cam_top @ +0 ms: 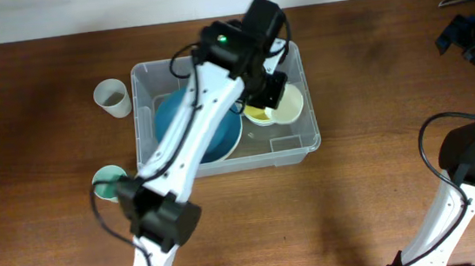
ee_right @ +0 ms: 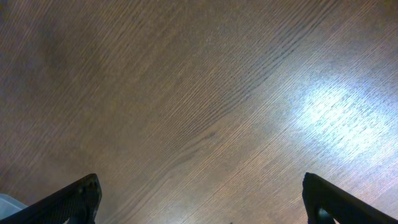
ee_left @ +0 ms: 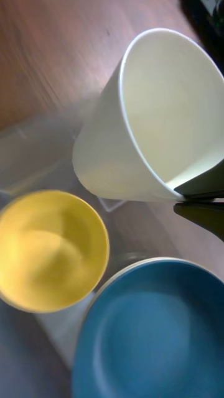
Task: Pack container
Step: 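Carry the white cup right and lower it beside the yellow bowl, then open the left gripper and retract it to the left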
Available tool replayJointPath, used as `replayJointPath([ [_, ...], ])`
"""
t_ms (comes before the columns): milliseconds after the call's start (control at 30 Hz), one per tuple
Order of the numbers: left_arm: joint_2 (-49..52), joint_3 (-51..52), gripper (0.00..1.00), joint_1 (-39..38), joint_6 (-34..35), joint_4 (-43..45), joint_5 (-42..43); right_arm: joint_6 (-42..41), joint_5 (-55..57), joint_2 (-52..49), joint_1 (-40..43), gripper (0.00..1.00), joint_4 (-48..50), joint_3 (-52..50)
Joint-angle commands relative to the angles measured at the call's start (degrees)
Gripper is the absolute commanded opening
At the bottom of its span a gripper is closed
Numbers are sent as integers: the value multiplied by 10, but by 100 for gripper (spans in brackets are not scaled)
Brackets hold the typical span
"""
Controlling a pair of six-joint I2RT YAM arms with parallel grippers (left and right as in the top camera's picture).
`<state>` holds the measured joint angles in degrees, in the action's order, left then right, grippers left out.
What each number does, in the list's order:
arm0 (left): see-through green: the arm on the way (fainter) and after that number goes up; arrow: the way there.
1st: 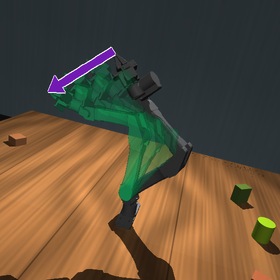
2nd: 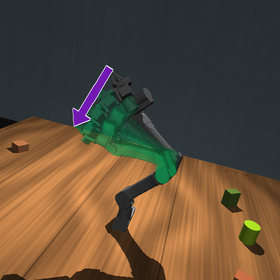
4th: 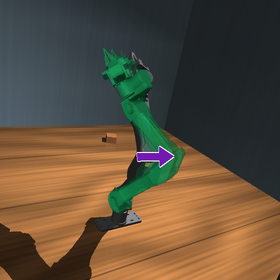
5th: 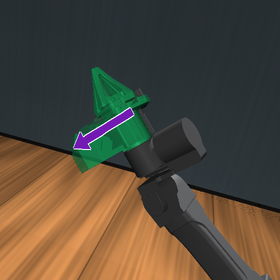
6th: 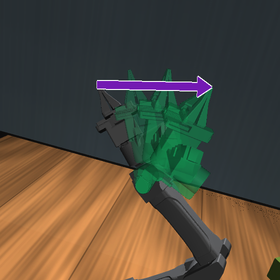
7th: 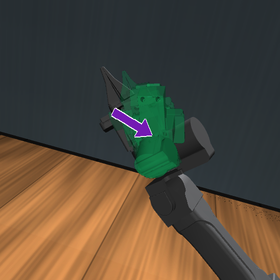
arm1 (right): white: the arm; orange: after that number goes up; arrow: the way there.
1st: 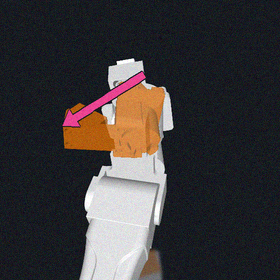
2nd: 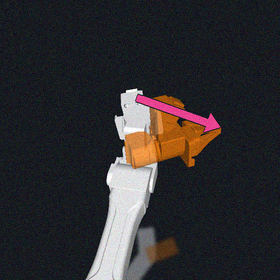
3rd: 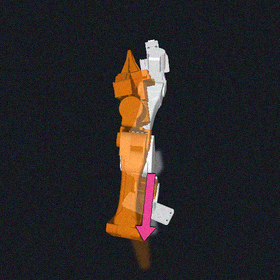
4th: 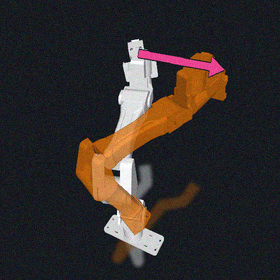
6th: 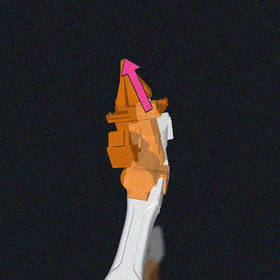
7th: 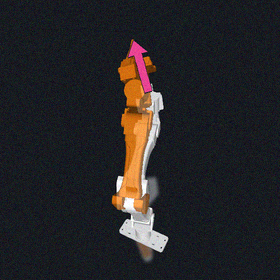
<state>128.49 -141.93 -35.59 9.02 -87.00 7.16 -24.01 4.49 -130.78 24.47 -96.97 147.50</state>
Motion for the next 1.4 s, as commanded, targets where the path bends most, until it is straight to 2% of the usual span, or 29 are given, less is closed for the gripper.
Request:
replayJointPath([
  [0,40,2,1,1,19,-18,-10,-5,1,1,3,99,-1,-3],
  [400,76,7,1,1,26,-16,-43,-5,1,1,3,99,-1,-3],
  [700,76,56,1,1,40,-15,-41,-5,1,1,3,99,-1,-3],
  [1200,88,67,1,3,42,51,-62,-5,1,1,3,99,-1,-3],
  [1367,98,67,6,12,42,45,-74,-5,1,1,3,99,-1,-3],
])
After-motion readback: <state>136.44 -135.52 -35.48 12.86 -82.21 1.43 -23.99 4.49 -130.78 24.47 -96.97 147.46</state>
